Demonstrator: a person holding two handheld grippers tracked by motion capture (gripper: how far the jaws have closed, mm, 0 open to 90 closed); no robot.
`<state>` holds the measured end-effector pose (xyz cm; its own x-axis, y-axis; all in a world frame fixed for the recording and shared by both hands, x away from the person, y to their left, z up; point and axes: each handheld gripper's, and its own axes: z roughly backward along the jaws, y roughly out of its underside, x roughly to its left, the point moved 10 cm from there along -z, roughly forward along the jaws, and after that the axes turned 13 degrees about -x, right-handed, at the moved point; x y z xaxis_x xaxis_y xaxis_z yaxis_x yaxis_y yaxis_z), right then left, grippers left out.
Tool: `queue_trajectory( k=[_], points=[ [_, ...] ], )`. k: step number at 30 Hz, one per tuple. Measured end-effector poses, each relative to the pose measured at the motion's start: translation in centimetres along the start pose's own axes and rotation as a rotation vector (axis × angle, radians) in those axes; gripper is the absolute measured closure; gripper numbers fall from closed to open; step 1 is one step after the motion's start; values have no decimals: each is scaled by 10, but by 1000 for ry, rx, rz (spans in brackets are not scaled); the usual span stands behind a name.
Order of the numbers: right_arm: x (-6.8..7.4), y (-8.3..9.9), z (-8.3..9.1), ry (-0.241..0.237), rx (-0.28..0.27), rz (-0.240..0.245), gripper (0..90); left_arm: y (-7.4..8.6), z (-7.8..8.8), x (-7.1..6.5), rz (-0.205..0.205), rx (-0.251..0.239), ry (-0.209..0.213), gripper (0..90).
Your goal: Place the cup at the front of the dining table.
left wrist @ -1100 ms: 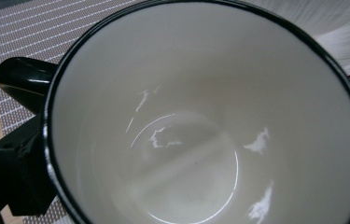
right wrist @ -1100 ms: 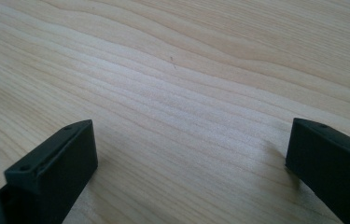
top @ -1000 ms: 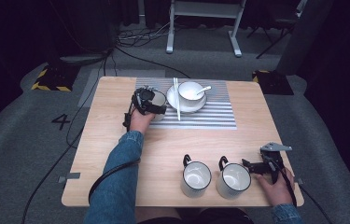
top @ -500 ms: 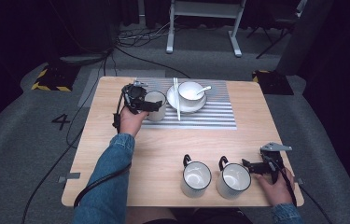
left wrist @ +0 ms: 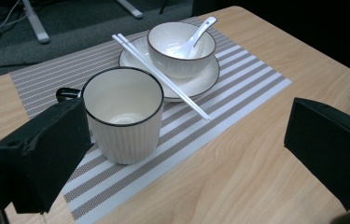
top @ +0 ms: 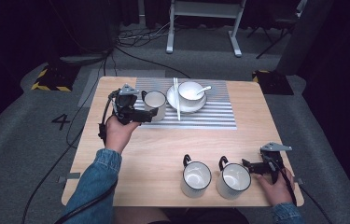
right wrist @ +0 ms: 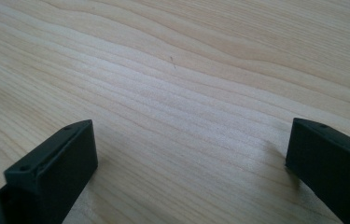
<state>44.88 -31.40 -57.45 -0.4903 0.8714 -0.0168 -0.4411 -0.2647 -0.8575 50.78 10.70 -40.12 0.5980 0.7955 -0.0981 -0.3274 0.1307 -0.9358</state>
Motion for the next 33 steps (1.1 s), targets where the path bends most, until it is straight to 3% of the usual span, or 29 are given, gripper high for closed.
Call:
queue_trajectory(
  k=[2, 3, 5, 11, 19, 24, 27, 33],
  points=[
    [0, 0, 0, -1, 0, 0, 21, -1, 9, -7, -7, 0, 7, 10],
    [0, 0, 0, -1, 1, 2, 22, -2, 14, -7, -38, 7, 6, 11],
    [0, 0, 0, -1, 1, 0, 22, 2, 26, -16, -37, 34, 9, 28],
    [0, 0, 0, 1, 0, 2, 24, 9, 44, -26, -63, 32, 24, 29],
    [0, 0, 0, 1, 0, 1, 24, 12, 77, -42, -57, -25, 32, 29],
    [0, 0, 0, 0, 0, 2, 24, 20, 91, -50, -76, -2, 29, 30],
    [0, 0, 0, 0, 1, 2, 24, 27, 102, -53, -104, -6, 2, 30],
    [0, 0, 0, 0, -1, 4, 24, 40, 115, -50, -61, -32, 7, 29]
  ],
)
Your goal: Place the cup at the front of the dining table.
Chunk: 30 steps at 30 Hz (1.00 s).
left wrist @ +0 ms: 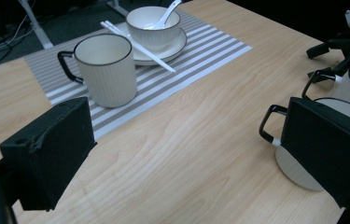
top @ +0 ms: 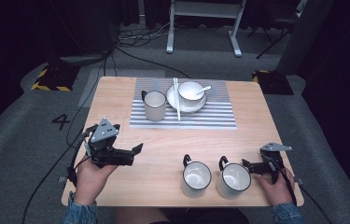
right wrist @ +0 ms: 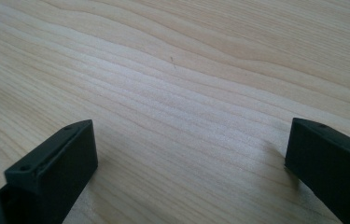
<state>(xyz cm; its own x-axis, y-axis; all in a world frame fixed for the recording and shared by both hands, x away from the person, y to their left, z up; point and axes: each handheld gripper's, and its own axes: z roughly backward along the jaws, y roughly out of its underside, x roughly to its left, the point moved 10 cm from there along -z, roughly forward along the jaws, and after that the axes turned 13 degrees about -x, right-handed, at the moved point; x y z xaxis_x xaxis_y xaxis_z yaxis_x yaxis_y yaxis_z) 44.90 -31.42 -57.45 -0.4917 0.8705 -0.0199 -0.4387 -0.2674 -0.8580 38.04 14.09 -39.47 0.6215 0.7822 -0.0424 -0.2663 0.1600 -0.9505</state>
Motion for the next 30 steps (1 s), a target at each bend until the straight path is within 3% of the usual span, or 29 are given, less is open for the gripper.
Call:
queue_trajectory(
  k=[3, 4, 9, 18, 19, 25, 30],
  points=[
    [0, 0, 0, 0, 1, -1, 24, 15, 5, 14, 52, 3, -25, 30],
    [0, 0, 0, 0, 1, -1, 24, 23, 7, 19, 65, 31, -39, 35],
    [0, 0, 0, 0, 0, 0, 24, 34, 13, 21, 60, 49, -39, 54],
    [0, 0, 0, -2, 2, -1, 25, 69, 18, 24, 70, 123, -29, 54],
    [0, 0, 0, -2, 2, -2, 27, 79, 18, 25, 82, 144, -31, 54],
    [0, 0, 0, -1, 0, 1, 30, 104, 15, 28, 125, 185, -32, 54],
    [0, 0, 0, -1, 0, 0, 29, 118, 13, 30, 138, 220, -32, 54]
  ],
)
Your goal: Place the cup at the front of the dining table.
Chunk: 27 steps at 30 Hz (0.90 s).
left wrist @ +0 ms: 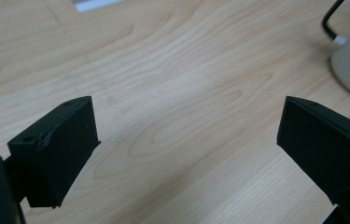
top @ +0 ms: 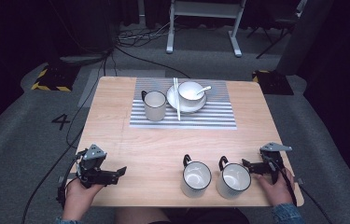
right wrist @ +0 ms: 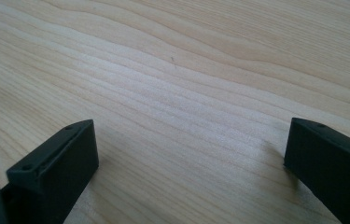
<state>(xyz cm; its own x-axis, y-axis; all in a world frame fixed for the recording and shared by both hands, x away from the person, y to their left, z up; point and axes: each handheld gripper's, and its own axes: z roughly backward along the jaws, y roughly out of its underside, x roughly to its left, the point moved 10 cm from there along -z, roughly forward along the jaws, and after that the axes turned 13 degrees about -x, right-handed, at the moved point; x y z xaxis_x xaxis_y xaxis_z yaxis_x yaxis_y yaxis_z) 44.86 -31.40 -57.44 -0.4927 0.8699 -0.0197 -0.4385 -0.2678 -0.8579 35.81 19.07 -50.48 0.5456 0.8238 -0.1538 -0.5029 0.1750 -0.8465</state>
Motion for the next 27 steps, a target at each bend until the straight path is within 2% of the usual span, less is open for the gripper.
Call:
queue_trajectory(
  k=[2, 4, 5, 9, 11, 13, 14, 22, 23, 25, 26, 27],
  points=[
    [0, 0, 0, 0, 0, 0, 30, 9, -3, 4, 16, 41, -23, 58],
    [0, 0, 0, 0, 0, 0, 30, 17, -5, 8, 33, 88, -30, 64],
    [0, 0, 0, 0, 0, 0, 30, 20, -7, 9, 41, 96, -29, 64],
    [0, 0, 0, 0, 0, 0, 30, 37, -11, 14, 44, 164, -47, 68],
    [0, 0, 0, 0, 0, 0, 30, 39, -13, 14, 44, 169, -42, 69],
    [0, 0, 0, 0, 0, 0, 29, 46, -14, 14, 40, 198, -56, 68],
    [0, 0, 0, 0, 0, 0, 30, 51, -15, 14, 23, 212, -68, 69],
    [0, 0, 0, 0, 0, 0, 30, 63, -19, 7, 17, 250, -65, 72],
    [0, 0, 0, 0, 0, 0, 30, 65, -20, 5, 9, 256, -60, 72],
    [0, 0, 0, -2, -1, -1, 32, 66, -20, 6, -32, 263, -83, 61],
    [0, 0, 0, -2, -1, 0, 33, 67, -20, 3, -35, 276, -75, 59],
    [0, 0, 0, -2, -1, -1, 33, 68, -21, 3, -40, 269, -86, 54]
  ],
)
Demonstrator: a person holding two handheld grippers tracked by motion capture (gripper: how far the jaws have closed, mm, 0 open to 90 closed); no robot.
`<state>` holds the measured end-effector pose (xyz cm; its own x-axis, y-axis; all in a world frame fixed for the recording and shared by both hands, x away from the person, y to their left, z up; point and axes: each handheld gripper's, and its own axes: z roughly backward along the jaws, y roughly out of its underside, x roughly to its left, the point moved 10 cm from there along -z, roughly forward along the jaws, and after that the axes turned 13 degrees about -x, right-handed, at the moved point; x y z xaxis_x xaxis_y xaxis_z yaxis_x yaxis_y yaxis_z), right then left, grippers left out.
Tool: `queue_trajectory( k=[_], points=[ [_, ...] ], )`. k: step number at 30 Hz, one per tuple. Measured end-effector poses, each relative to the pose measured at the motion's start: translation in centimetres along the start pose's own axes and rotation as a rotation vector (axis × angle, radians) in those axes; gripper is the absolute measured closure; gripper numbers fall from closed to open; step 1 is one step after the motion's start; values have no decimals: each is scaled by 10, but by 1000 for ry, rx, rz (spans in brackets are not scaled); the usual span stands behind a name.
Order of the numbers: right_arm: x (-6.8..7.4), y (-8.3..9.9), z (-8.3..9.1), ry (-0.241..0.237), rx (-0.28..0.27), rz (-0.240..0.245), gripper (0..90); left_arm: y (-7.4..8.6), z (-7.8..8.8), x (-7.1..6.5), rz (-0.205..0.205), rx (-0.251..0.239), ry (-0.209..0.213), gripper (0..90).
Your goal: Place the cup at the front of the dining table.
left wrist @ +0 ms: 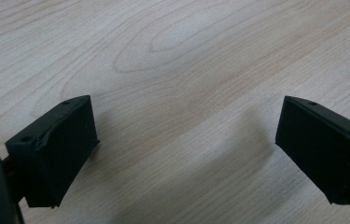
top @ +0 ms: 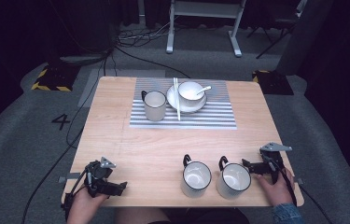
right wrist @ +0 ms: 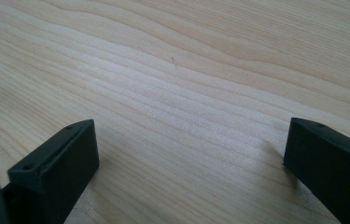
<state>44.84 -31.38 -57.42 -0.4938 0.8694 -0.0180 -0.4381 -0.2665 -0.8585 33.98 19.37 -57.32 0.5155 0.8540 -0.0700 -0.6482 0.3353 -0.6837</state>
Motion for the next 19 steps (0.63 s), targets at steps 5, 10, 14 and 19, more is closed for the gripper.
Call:
queue_trajectory(
  k=[5, 10, 14, 19],
  points=[
    [1, 0, 0, 0, 1, -9, 36, 0, -8, -4, -34, -104, -23, 0],
    [1, 0, 0, 0, 2, -9, 36, -4, -15, -5, -36, -247, -28, 0],
    [1, 0, 1, -1, 3, -10, 36, -4, -15, -5, -32, -247, -27, 0],
    [1, 0, 1, 0, 2, -8, 36, -4, -15, -5, -31, -248, -27, 0]
  ],
)
